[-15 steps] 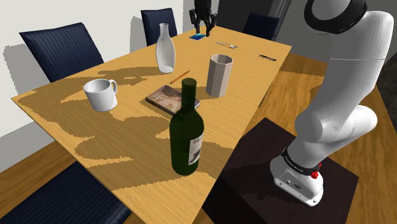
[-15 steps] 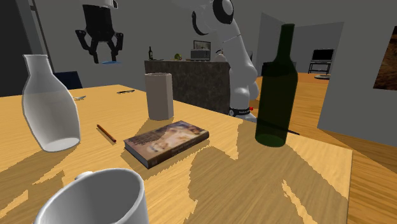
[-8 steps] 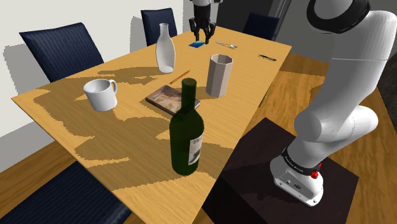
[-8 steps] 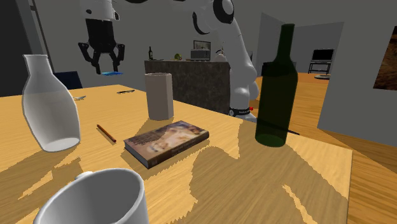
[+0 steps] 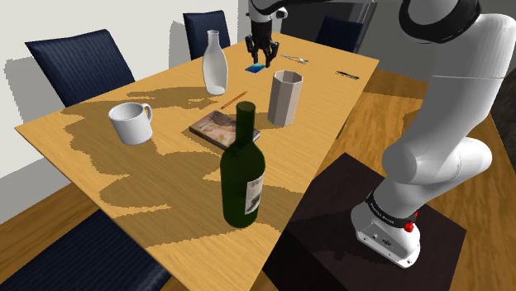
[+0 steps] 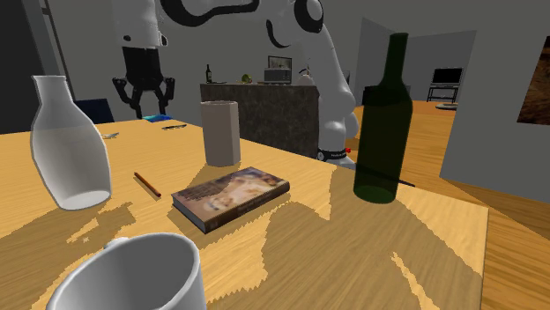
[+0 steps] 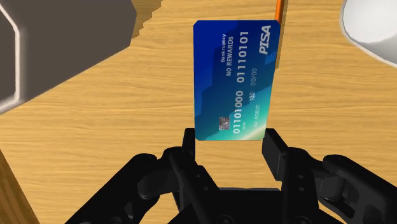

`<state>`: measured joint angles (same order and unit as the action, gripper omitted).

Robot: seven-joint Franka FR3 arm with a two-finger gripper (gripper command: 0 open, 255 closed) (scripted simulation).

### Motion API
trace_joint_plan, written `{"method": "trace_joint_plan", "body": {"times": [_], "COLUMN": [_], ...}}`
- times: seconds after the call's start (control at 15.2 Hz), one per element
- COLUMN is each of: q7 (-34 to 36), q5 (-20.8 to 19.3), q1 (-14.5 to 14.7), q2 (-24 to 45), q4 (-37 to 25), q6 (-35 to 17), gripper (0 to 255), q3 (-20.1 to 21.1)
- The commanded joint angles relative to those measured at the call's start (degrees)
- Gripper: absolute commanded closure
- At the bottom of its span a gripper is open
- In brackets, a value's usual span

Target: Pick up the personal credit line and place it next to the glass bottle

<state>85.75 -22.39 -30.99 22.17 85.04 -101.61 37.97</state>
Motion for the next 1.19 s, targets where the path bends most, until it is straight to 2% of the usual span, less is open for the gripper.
{"method": "trace_joint_plan", "body": {"times": [0.0, 1.12], "q7": [0.4, 3.8], "q5": [-0.2, -3.3], "q1": [-0.2, -0.3], "q2": [0.1, 3.3], "q4": [1.5, 10.4], "q6": [-1.6, -12.6], "gripper": [255, 255], "q3": [-0.1, -1.5]}}
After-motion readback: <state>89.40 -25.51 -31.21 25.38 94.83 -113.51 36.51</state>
